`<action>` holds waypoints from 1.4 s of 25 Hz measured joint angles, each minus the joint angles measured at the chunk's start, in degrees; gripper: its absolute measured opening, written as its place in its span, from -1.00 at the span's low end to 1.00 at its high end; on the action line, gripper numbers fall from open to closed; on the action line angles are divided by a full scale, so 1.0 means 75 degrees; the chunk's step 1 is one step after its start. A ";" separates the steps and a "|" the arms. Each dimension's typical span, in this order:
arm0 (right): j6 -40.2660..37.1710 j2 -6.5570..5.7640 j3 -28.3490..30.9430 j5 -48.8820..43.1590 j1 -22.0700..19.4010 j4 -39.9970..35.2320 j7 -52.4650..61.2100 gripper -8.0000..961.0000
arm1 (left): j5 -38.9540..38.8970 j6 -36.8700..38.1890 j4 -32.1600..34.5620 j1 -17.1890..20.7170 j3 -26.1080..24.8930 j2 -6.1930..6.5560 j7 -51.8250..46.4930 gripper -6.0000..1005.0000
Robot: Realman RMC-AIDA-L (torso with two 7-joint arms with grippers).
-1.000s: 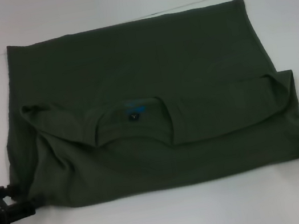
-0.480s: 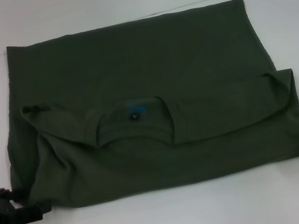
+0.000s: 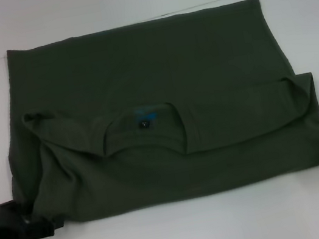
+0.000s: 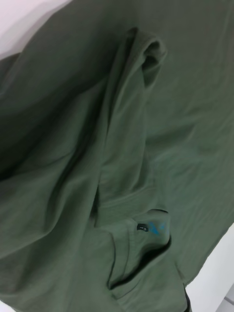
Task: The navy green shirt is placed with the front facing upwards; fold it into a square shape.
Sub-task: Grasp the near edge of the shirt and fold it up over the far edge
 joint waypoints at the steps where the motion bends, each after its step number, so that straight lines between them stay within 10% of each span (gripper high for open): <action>1: 0.0001 0.0000 0.0000 0.0000 0.0003 0.0000 0.0000 -0.83 | 0.0000 -0.0002 -0.0003 -0.0001 0.0013 -0.0001 0.0007 0.72; 10: 0.0025 0.0000 0.0000 0.0000 0.0033 0.0000 0.0000 -0.83 | -0.0002 0.0057 0.0005 -0.0015 0.0056 -0.0006 0.0063 0.69; 29: 0.0049 0.0000 0.0033 0.0003 0.0112 0.0000 -0.0029 -0.83 | 0.0184 0.0126 -0.0106 -0.0127 0.0197 0.0047 0.0116 -0.71; 35: 0.0061 0.0000 0.0035 0.0000 0.0110 0.0006 -0.0052 -0.83 | 0.0237 0.0356 -0.0079 -0.0062 0.0160 0.0059 0.0195 -0.88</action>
